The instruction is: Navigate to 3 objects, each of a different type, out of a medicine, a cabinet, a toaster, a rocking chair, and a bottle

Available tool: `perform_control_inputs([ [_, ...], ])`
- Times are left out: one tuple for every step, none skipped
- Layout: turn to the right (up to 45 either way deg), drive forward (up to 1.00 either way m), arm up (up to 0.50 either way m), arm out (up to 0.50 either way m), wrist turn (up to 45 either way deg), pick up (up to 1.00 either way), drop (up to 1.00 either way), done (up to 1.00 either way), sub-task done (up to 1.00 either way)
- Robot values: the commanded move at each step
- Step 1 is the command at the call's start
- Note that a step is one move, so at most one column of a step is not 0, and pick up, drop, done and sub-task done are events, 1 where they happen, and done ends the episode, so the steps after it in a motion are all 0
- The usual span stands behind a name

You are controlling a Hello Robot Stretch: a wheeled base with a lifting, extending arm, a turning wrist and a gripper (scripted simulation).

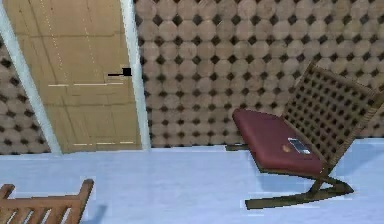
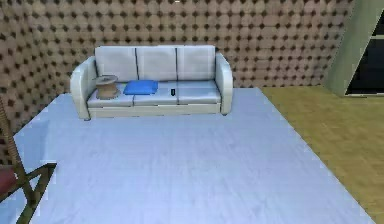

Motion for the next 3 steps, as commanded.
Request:
perform_control_inputs([
  [-6.0,0.00,0.00,0.00,0.0,0.00,0.00,0.00,0.00],
  [0.0,0.50,0.00,0.00,0.0,0.00,0.00,0.00,0.00],
  [-6.0,0.00,0.00,0.00,0.0,0.00,0.00,0.00,0.00],
])
